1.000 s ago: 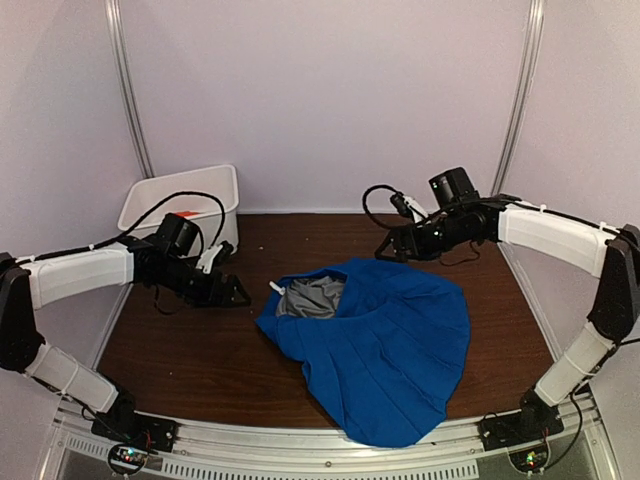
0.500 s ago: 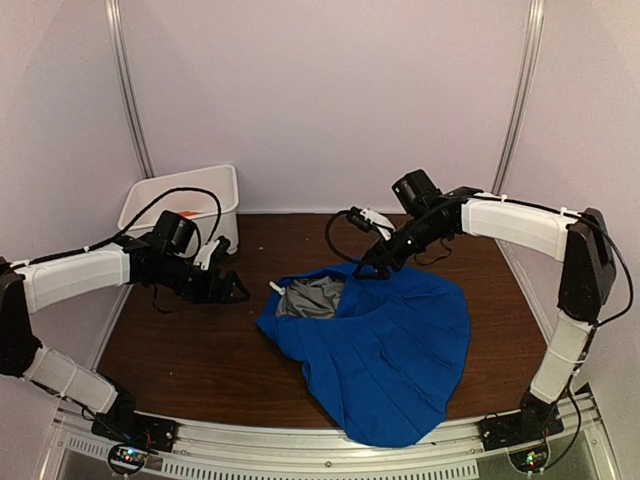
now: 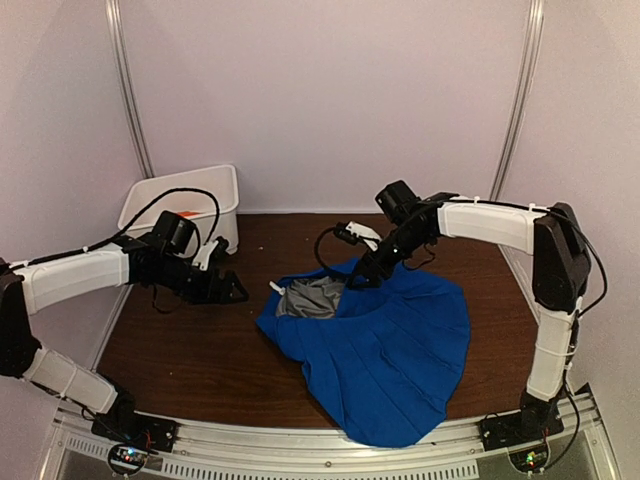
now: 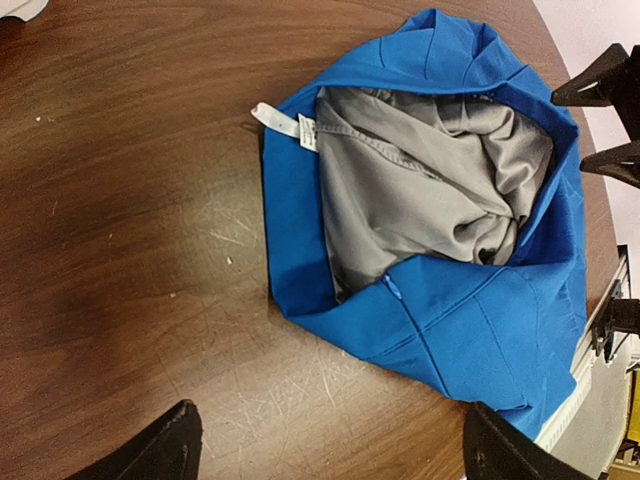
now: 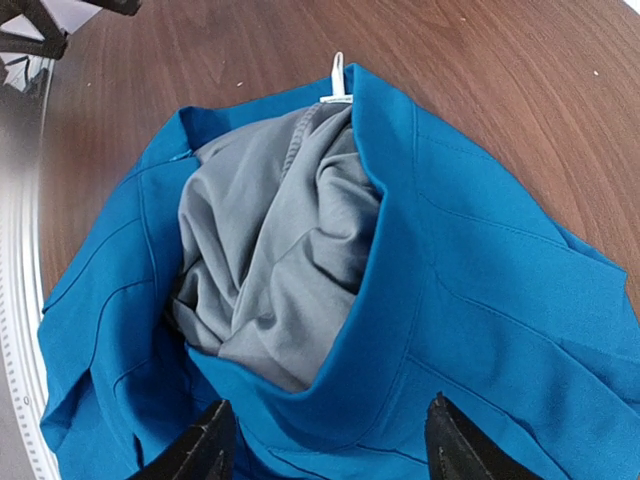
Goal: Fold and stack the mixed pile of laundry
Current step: Pick up the crumpled skirt from the center of the board.
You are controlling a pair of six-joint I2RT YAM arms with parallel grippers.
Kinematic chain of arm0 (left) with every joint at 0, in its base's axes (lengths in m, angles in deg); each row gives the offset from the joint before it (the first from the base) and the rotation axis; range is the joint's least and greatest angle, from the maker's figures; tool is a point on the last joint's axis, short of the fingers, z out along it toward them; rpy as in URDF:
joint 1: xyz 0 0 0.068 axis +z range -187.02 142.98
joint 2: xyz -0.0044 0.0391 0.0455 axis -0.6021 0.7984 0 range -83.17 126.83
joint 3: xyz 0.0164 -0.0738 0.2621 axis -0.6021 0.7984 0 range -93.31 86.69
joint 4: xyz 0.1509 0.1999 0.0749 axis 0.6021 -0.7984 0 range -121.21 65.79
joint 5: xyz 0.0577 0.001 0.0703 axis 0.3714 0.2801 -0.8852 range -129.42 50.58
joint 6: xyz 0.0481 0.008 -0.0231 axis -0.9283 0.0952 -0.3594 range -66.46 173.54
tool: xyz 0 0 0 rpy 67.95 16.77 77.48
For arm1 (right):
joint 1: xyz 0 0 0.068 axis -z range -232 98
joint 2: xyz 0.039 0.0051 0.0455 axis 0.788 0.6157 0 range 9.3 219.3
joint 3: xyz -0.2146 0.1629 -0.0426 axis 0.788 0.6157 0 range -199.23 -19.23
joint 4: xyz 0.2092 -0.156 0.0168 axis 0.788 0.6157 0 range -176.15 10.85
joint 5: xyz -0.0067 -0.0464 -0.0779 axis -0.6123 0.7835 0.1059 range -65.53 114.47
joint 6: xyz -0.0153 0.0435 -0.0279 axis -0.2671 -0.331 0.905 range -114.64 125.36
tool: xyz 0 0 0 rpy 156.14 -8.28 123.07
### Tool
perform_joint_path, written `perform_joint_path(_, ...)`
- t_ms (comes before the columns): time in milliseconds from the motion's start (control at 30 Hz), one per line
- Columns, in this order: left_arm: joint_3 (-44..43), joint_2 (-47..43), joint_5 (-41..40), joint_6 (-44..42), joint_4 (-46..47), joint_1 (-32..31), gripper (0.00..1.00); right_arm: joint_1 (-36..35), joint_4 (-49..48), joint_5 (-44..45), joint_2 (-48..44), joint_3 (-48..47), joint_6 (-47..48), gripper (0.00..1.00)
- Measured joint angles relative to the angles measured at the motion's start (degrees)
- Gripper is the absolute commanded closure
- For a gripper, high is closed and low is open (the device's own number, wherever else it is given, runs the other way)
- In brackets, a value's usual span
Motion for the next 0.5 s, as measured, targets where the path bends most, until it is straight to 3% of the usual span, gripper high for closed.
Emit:
perform_joint_path(133, 0.0, -0.7, -0.3, 0.0, -0.5, 0.0, 0.08, -0.1, -0.2, 0.9, 2.9, -3.1, 0.1, 0.57)
perform_joint_path(267, 0.0, -1.2, -0.9, 0.0, -0.9, 0.0, 0.08, -0.3, 0.0, 1.3, 4.9, -4.9, 0.2, 0.67)
perform_joint_path(333, 0.0, -1.5, -1.2, 0.0, -1.2, 0.0, 0.08, -0.3, 0.1, 1.4, 5.2, -5.2, 0.2, 0.78)
perform_joint_path(400, 0.0, -1.8, -1.4, 0.0, -1.7, 0.0, 0.08, -0.3, 0.1, 1.6, 5.5, -5.6, 0.0, 0.98)
perform_joint_path(500, 0.0, -2.1, -1.9, 0.0, -2.0, 0.0, 0.06, -0.3, 0.4, 1.9, 5.6, -6.3, -0.3, 1.00)
